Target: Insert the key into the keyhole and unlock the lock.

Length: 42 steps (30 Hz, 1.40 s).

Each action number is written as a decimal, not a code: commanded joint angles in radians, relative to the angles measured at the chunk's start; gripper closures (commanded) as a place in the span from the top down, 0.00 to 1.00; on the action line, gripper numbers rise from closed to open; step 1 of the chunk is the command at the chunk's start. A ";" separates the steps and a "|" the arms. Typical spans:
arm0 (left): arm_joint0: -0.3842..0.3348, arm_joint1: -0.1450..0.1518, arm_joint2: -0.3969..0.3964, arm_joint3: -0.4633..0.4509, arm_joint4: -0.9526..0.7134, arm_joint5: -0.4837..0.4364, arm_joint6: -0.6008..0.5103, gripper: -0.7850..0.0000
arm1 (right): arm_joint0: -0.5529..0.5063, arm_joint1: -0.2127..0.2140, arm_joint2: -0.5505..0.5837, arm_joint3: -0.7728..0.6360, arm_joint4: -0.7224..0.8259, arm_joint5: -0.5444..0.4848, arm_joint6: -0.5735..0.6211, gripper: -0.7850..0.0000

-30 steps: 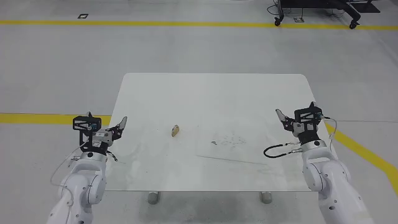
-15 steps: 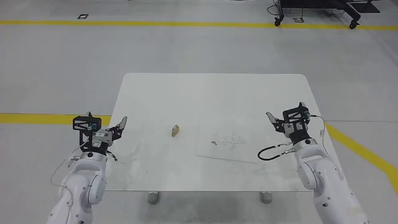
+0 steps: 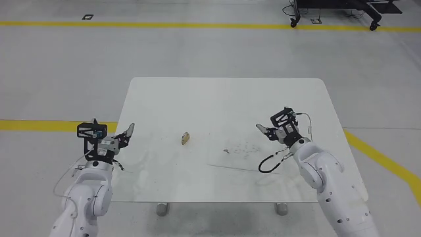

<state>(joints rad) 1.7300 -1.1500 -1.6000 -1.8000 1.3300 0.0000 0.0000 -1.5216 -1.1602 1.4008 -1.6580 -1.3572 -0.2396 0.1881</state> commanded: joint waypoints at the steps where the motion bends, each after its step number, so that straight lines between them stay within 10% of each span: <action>1: 0.000 0.000 0.000 0.000 0.000 0.000 0.000 1.00 | 0.000 0.000 0.000 0.000 0.000 0.000 0.000 1.00; 20: 0.000 0.000 0.000 0.000 0.000 0.000 0.000 1.00 | 0.353 -0.020 -0.257 0.422 0.128 -0.737 -0.020 0.99; 23: 0.000 0.000 0.000 0.000 0.000 0.000 0.000 1.00 | 0.392 -0.026 -0.305 0.453 0.079 -0.763 -0.001 0.63; 27: 0.000 0.000 0.000 0.000 0.000 0.000 0.000 1.00 | 0.425 -0.034 -0.378 0.475 0.004 -0.772 0.042 0.57; 36: 0.000 0.000 0.000 0.000 0.000 0.000 0.000 1.00 | 0.460 -0.043 -0.429 0.511 -0.016 -0.751 0.019 0.04; 42: 0.000 0.000 0.000 0.000 0.000 0.000 0.000 1.00 | 0.458 -0.038 -0.426 0.500 -0.041 -0.724 -0.017 0.00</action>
<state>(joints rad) 1.7300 -1.1500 -1.6000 -1.8000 1.3300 0.0000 0.0000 -1.0622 -1.1989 0.9736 -1.1523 -1.3938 -0.9719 0.1806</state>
